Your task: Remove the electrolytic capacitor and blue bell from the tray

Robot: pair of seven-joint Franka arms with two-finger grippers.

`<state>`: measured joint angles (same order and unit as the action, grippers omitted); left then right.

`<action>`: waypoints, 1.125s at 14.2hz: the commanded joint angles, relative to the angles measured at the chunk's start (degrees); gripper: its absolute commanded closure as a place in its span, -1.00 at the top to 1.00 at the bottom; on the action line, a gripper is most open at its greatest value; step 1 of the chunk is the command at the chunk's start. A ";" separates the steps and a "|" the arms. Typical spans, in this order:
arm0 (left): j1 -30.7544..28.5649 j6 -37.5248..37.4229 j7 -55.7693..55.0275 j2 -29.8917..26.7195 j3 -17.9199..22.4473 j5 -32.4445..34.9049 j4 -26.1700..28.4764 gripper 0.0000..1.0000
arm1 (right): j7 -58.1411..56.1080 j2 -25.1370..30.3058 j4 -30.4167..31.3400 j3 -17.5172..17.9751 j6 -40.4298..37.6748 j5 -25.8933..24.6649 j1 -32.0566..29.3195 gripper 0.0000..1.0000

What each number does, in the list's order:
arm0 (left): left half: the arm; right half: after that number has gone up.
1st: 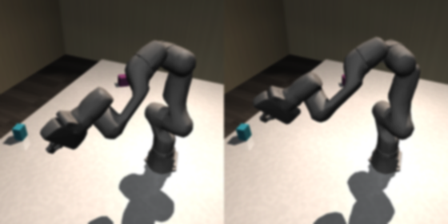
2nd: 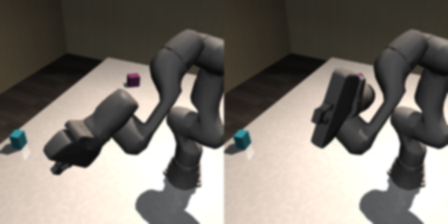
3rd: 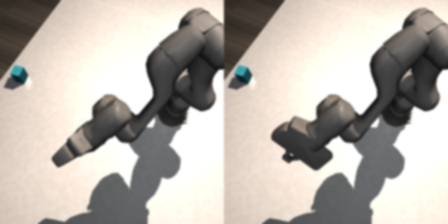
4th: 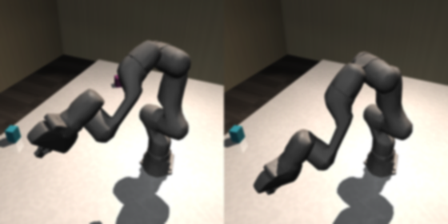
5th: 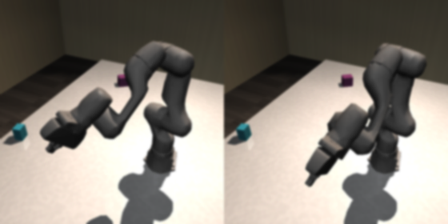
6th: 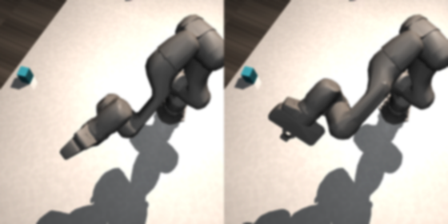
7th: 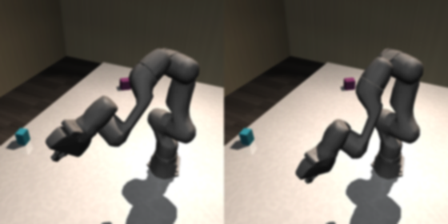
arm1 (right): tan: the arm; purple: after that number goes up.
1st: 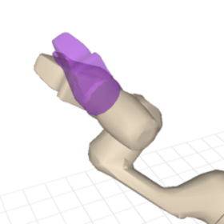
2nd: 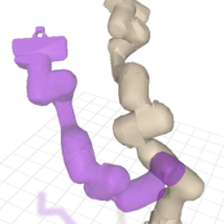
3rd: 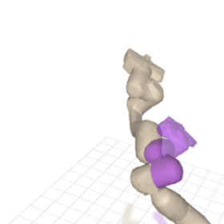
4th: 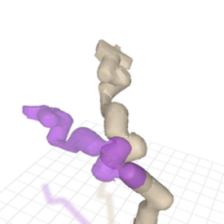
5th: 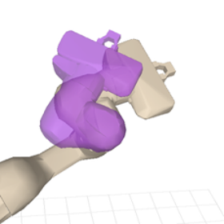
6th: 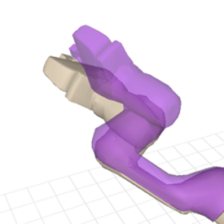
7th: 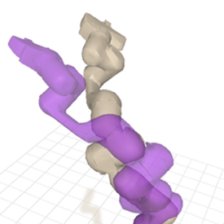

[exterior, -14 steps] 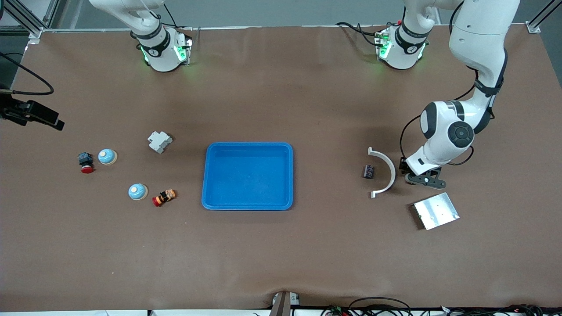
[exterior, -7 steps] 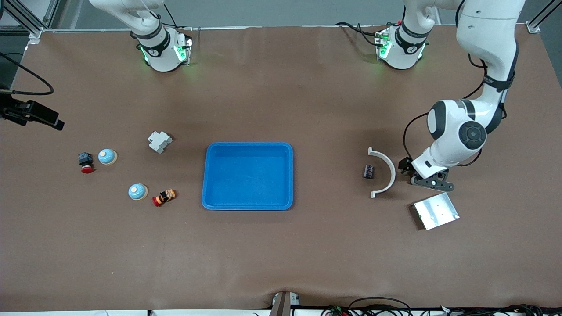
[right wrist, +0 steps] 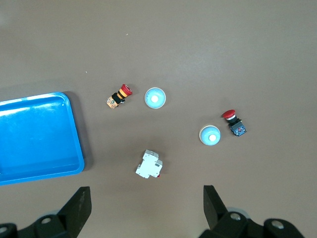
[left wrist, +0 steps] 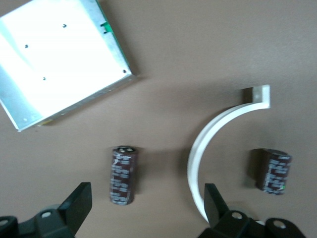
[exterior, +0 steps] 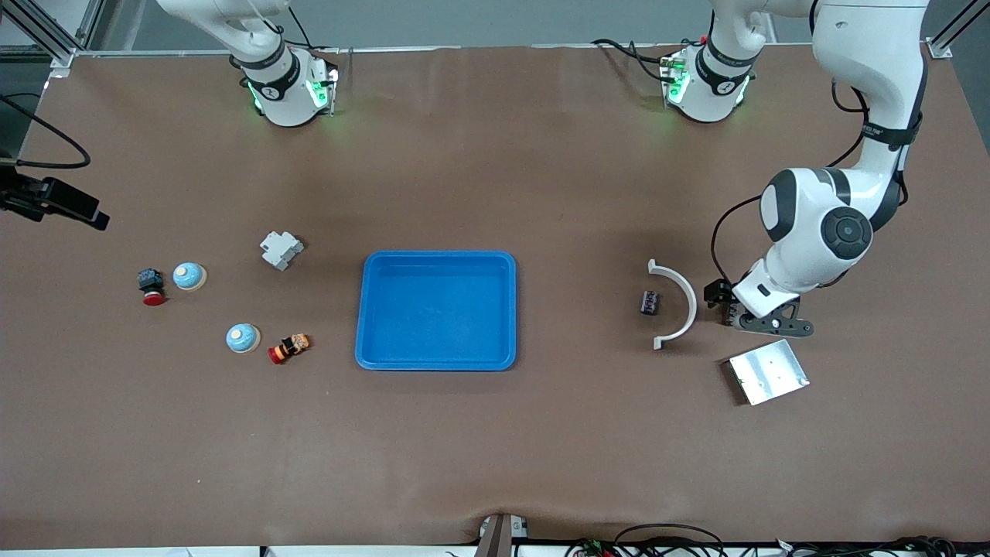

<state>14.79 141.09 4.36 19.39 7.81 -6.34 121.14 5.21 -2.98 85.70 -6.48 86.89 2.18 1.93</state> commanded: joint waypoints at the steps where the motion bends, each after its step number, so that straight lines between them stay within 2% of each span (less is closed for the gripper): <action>1: -0.02 -1.25 -2.59 -2.07 -1.13 -1.04 0.59 1.00 | -0.37 -0.27 -0.98 0.16 -0.32 0.54 -0.44 1.00; 7: -0.11 -6.88 -2.86 -5.41 -1.13 -1.04 0.50 1.00 | -0.37 -0.36 -1.06 0.24 -0.32 0.72 -0.61 1.00; 13: -0.55 -17.06 -3.65 -14.46 -1.04 -0.96 0.15 1.00 | -0.20 -0.36 -1.06 0.33 -0.32 0.72 -0.44 1.00; 16: -0.02 -18.92 -6.81 -15.61 -1.39 -0.43 -0.28 1.00 | -0.20 -0.27 -0.97 0.42 -0.41 0.72 -0.35 1.00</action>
<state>14.66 123.47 -0.64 5.08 6.92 -6.35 120.61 5.20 -2.98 85.70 -6.32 86.92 2.19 1.83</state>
